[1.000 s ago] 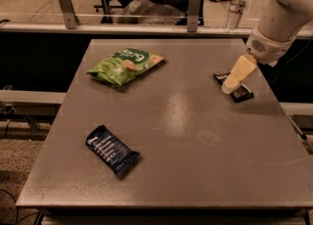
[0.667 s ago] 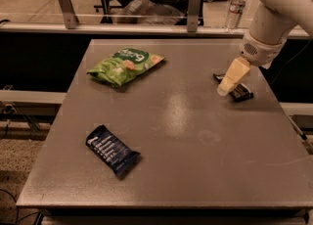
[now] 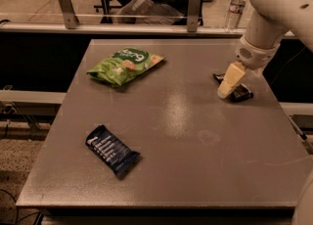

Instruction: Move rxbar chocolate near rxbar blueberry

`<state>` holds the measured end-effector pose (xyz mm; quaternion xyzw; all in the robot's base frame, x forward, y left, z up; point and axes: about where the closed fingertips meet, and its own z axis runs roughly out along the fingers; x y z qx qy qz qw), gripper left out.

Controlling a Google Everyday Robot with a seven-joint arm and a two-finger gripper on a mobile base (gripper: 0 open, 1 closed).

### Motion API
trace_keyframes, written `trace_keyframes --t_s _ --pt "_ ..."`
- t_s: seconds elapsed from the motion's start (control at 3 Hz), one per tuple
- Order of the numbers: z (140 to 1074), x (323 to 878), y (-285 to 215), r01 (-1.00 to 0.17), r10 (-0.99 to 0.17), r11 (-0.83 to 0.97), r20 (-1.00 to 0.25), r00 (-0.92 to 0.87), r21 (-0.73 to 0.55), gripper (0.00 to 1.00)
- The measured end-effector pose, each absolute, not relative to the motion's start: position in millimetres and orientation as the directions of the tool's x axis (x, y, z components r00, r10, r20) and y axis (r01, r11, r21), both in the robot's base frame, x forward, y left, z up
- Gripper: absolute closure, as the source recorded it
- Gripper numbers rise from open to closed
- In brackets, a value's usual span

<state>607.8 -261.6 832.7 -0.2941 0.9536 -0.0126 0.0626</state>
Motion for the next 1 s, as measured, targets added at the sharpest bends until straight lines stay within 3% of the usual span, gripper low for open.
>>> trace_keyframes --t_s 1.0 --pt "851 587 -244 -0.606 -0.603 0.795 -0.167 -0.780 -0.039 0.87"
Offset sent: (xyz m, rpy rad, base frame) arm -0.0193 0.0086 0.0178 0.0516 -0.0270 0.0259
